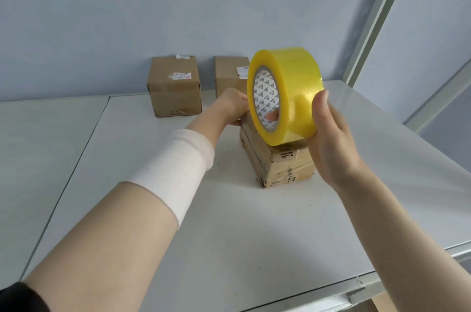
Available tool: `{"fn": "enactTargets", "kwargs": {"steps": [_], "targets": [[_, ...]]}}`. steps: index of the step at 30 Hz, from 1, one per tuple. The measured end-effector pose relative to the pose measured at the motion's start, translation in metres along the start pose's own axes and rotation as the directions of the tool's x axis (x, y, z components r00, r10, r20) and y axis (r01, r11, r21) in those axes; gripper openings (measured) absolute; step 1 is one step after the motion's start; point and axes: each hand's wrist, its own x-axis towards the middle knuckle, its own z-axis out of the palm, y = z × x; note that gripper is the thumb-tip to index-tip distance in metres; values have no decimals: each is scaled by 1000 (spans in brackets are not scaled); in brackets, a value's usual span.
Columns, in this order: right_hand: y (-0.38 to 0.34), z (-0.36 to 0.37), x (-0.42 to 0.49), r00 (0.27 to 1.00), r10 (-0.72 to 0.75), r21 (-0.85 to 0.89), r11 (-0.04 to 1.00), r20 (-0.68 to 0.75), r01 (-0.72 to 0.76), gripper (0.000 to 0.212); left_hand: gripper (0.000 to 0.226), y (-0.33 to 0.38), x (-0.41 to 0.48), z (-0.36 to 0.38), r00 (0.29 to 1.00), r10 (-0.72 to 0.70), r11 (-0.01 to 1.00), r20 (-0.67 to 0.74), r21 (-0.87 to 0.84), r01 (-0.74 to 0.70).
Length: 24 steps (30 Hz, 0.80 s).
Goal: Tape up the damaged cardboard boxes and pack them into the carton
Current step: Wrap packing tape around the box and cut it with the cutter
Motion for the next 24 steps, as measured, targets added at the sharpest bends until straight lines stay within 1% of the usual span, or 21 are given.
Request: {"fn": "enactTargets", "kwargs": {"steps": [1,2,4,5,6,8,10,11,13,16,18,20,24], "targets": [[-2,0,-2,999,-10,-24,1000,39,11,62,29,1,0,0,1000,1,1000,-2,0,-1],[-3,0,-5,999,-20,-43,999,42,22,55,28,1,-1,1,1000,7,1000,0,-2,-7],[-6,1,-13,999,-45,-45,998,-20,44,35,28,0,-2,0,1000,25,1000,2,-11,-25],[-7,3,-18,997,-52,-21,998,-57,51,30,29,-2,-2,0,999,40,999,6,-18,-40],[-11,4,-24,994,-49,24,998,-93,52,30,31,-3,-2,-1,998,60,998,11,-28,-59],[-17,3,-41,989,-38,68,997,-141,48,42,35,-6,-3,-2,996,91,995,20,-50,-90],[-22,0,-60,988,-27,58,998,-155,36,51,34,-6,-3,-2,995,100,993,22,-61,-98],[-22,-2,-69,987,-17,44,999,-161,25,53,30,-6,-3,-2,995,94,994,25,-66,-92],[-19,-4,-87,982,36,28,999,-183,-31,58,23,-6,-3,-1,996,81,994,29,-81,-78],[-13,-3,-105,974,100,-3,995,-205,-102,63,22,-5,-3,-1,996,73,995,41,-70,-70],[-9,-3,-110,968,113,-20,993,-223,-120,59,22,-4,-5,-1,996,70,996,47,-64,-67],[-7,-4,-111,963,124,-14,991,-239,-131,46,23,-3,-7,-1,997,74,996,39,-59,-71],[-9,-5,-114,956,118,-27,991,-270,-130,42,24,-3,-11,0,995,92,995,31,-51,-90]]}}
